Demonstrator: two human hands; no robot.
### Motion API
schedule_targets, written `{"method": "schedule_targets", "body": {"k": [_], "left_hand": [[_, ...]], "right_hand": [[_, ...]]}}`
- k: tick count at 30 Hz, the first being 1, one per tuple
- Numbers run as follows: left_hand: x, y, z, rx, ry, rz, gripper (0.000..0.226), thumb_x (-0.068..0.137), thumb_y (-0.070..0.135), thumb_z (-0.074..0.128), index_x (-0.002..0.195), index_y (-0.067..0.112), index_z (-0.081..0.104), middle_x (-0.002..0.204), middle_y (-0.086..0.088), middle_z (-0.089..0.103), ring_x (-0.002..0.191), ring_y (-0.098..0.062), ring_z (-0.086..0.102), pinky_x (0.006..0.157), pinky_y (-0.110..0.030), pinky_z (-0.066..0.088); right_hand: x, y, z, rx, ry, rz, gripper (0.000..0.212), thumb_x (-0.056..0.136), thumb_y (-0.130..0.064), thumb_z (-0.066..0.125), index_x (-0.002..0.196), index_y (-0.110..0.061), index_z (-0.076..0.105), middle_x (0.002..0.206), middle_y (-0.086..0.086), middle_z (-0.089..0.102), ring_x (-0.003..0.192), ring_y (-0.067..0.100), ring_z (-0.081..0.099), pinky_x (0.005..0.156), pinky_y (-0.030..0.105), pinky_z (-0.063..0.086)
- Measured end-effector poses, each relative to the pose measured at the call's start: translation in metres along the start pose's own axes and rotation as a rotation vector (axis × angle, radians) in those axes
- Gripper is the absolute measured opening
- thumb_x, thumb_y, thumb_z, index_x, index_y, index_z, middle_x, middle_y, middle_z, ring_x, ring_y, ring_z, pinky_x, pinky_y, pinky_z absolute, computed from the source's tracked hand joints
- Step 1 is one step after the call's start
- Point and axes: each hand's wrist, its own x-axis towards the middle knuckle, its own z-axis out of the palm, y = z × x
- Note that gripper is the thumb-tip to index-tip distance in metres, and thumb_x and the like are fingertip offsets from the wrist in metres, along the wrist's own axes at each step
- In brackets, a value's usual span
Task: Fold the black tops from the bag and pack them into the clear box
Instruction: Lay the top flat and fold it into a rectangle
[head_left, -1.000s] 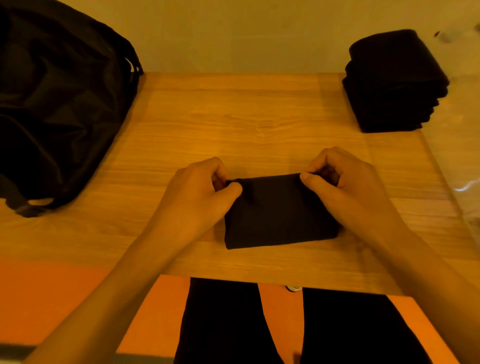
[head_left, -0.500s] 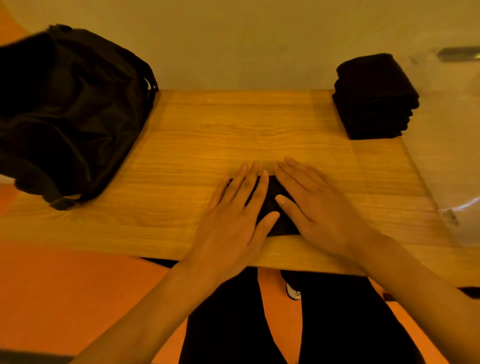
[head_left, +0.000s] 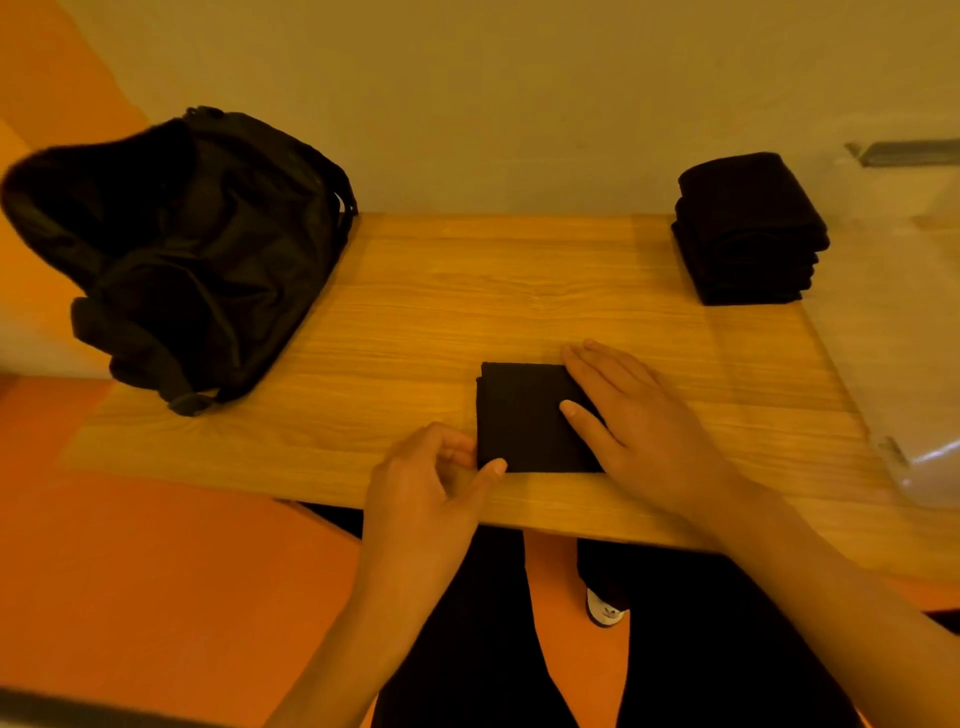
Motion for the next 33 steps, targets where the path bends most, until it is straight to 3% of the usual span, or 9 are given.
{"method": "schedule_targets", "body": {"k": [6, 10, 14, 17, 19, 22, 25, 33], "left_hand": [[0.004, 0.008, -0.005, -0.146, -0.033, -0.082, 0.019, 0.082, 0.022, 0.083, 0.094, 0.027, 0.070, 0.085, 0.010, 0.069, 0.077, 0.003, 0.062, 0.067, -0.013, 0.047], [0.005, 0.011, -0.004, -0.108, -0.070, -0.097, 0.009, 0.088, 0.028, 0.077, 0.093, 0.022, 0.073, 0.087, 0.008, 0.068, 0.081, 0.002, 0.060, 0.066, -0.009, 0.043], [0.005, 0.013, -0.003, -0.096, -0.098, -0.143, 0.007, 0.096, 0.026, 0.068, 0.096, 0.020, 0.073, 0.093, 0.004, 0.065, 0.091, -0.008, 0.060, 0.073, -0.020, 0.042], [0.006, 0.017, -0.002, -0.119, -0.102, -0.188, 0.011, 0.099, 0.024, 0.063, 0.091, 0.026, 0.070, 0.104, 0.005, 0.060, 0.100, -0.007, 0.056, 0.079, -0.018, 0.040], [0.004, 0.018, 0.000, -0.110, -0.053, -0.169, 0.010, 0.095, 0.030, 0.068, 0.086, 0.030, 0.068, 0.106, 0.005, 0.057, 0.104, -0.011, 0.056, 0.085, -0.023, 0.043], [-0.001, 0.014, 0.005, -0.064, 0.023, -0.103, 0.015, 0.087, 0.036, 0.076, 0.078, 0.032, 0.066, 0.098, 0.007, 0.056, 0.105, -0.020, 0.057, 0.094, -0.039, 0.048], [-0.003, 0.009, 0.006, -0.032, 0.029, -0.093, 0.021, 0.089, 0.034, 0.075, 0.071, 0.035, 0.064, 0.092, 0.008, 0.057, 0.104, -0.025, 0.056, 0.096, -0.051, 0.046], [-0.002, 0.007, 0.011, 0.035, 0.045, -0.120, 0.028, 0.096, 0.029, 0.067, 0.070, 0.036, 0.061, 0.090, 0.014, 0.051, 0.105, -0.020, 0.046, 0.103, -0.048, 0.037]], "right_hand": [[-0.002, -0.001, 0.000, 0.010, -0.008, 0.013, 0.062, 0.104, -0.053, 0.024, 0.160, -0.029, 0.012, 0.167, -0.006, 0.015, 0.153, 0.008, 0.007, 0.116, 0.024, -0.002], [-0.004, -0.002, 0.000, 0.010, -0.013, 0.003, 0.062, 0.104, -0.052, 0.024, 0.160, -0.028, 0.013, 0.167, -0.005, 0.016, 0.153, 0.010, 0.008, 0.118, 0.026, 0.001], [-0.003, -0.001, -0.002, -0.027, -0.011, -0.020, 0.063, 0.105, -0.056, 0.021, 0.160, -0.027, 0.015, 0.167, -0.005, 0.016, 0.154, 0.011, 0.004, 0.122, 0.031, -0.006], [0.002, -0.006, -0.007, -0.212, 0.033, -0.107, 0.072, 0.097, -0.061, 0.005, 0.159, -0.028, 0.022, 0.166, 0.000, 0.023, 0.155, 0.018, 0.006, 0.124, 0.044, -0.011], [0.009, -0.017, -0.013, -0.288, 0.041, -0.197, 0.068, 0.097, -0.058, 0.006, 0.157, -0.033, 0.028, 0.163, 0.004, 0.029, 0.155, 0.022, 0.012, 0.123, 0.051, -0.009], [0.023, -0.031, -0.015, -0.293, -0.070, -0.313, 0.053, 0.105, -0.053, 0.012, 0.156, -0.043, 0.023, 0.166, 0.001, 0.021, 0.155, 0.020, 0.010, 0.125, 0.047, -0.007], [0.035, -0.038, -0.011, -0.267, -0.200, -0.318, 0.051, 0.106, -0.052, 0.018, 0.156, -0.048, 0.011, 0.167, -0.002, 0.019, 0.154, 0.021, 0.014, 0.125, 0.042, 0.007], [0.027, -0.042, -0.003, -0.263, -0.160, -0.307, 0.057, 0.101, -0.053, 0.006, 0.158, -0.044, 0.004, 0.168, -0.006, 0.016, 0.154, 0.015, 0.012, 0.123, 0.039, 0.014]]}}
